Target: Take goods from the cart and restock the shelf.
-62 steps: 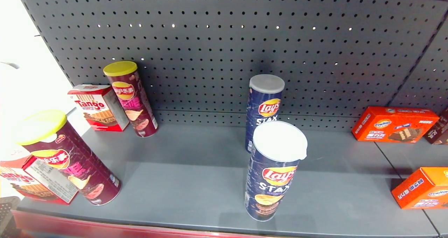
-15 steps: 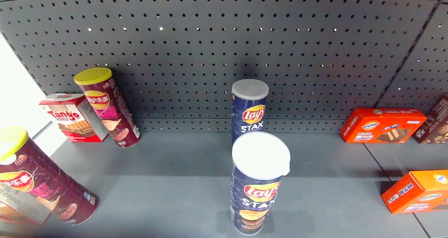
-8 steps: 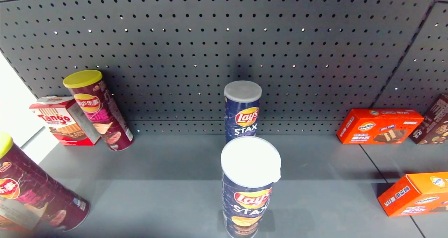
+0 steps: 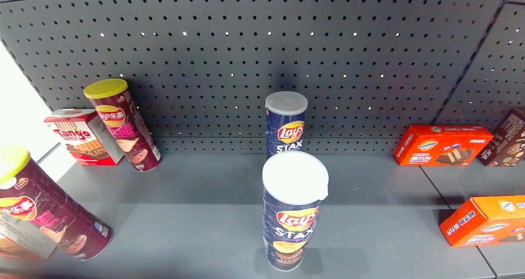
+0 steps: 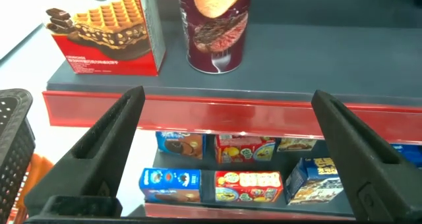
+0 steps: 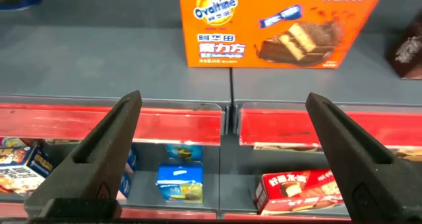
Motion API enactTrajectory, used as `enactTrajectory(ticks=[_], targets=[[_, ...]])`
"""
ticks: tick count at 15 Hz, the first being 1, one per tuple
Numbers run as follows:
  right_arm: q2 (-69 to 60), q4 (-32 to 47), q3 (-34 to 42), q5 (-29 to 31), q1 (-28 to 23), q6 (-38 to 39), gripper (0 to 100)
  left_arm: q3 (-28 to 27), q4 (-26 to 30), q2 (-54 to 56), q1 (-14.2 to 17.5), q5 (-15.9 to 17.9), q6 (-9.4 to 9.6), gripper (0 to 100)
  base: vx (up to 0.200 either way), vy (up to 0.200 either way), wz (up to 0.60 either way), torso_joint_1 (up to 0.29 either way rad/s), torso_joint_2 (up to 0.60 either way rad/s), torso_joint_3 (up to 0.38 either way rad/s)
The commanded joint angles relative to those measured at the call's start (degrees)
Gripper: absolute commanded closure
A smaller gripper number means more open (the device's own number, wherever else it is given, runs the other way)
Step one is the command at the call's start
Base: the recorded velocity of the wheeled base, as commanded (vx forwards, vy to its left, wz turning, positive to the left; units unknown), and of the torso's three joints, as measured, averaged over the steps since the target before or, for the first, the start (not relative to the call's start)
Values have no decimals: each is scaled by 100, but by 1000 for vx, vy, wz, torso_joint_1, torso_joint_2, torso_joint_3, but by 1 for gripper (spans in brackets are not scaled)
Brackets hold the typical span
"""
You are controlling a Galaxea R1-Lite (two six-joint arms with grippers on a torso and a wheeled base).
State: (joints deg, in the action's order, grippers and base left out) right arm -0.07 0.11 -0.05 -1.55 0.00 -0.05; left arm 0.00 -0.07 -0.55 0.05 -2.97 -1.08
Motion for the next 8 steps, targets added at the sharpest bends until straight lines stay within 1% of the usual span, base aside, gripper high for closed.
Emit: enactTrajectory(ticks=[1, 8], targets=[[7, -2, 5, -3, 0, -4, 0, 0, -1, 2, 4, -1, -6, 0, 0, 0, 0, 0, 0, 0], [7, -2, 5, -3, 0, -13, 0, 0, -1, 2, 4, -1, 3, 0, 0, 0, 0, 0, 0, 0]])
